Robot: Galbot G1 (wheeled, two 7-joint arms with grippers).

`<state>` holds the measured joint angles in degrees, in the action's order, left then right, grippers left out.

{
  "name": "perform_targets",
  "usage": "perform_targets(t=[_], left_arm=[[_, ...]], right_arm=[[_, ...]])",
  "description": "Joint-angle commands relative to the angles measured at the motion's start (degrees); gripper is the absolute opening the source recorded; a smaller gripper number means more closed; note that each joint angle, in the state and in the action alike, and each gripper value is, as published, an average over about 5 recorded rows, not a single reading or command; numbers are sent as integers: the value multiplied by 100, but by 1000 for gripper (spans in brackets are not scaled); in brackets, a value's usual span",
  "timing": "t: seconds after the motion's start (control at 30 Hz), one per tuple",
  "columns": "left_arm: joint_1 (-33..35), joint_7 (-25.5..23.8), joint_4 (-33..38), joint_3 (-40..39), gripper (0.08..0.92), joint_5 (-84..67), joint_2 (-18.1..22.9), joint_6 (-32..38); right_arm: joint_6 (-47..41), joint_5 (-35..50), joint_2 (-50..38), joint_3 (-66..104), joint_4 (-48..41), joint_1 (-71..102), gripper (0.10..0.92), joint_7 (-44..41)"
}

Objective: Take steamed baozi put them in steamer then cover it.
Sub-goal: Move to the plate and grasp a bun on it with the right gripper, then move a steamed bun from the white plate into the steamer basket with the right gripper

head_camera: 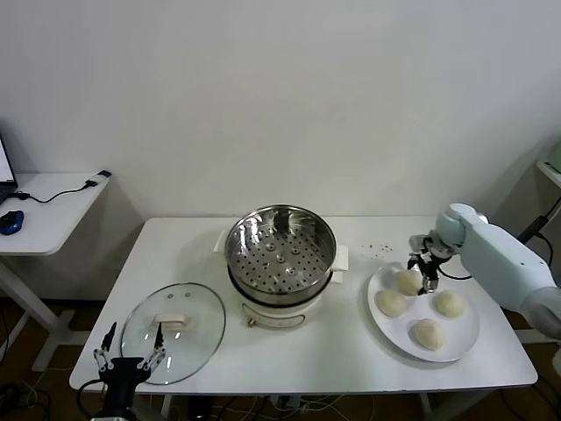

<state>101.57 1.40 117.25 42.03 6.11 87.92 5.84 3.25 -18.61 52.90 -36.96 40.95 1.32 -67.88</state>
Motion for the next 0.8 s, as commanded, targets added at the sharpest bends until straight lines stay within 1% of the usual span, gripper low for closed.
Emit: perform_targets(t=[0.03,0.17,0.33,0.5,0.63,0.8], left_arm=[[19,5,8,0,823,24,1,13],[29,6,7,9,823,26,-7,17],[38,8,6,15,823,26,-9,20],[46,7,23,7,823,27,-13,16],[76,5,56,7,823,28,-14,16],[117,6,78,16,823,29,-15,22]], right_arm=[[59,-28,88,-36,-157,-58,711,-43],[125,-27,74,6,-157,-58,684,-78],[331,53,19,-29,-55,-233,672,-198],[666,428,26,-771,273,-1151,670,-428],[1065,779,285,-1576,404,-2267,675,-610],[1815,1152,984,-2308,358,-3428,679,-688]])
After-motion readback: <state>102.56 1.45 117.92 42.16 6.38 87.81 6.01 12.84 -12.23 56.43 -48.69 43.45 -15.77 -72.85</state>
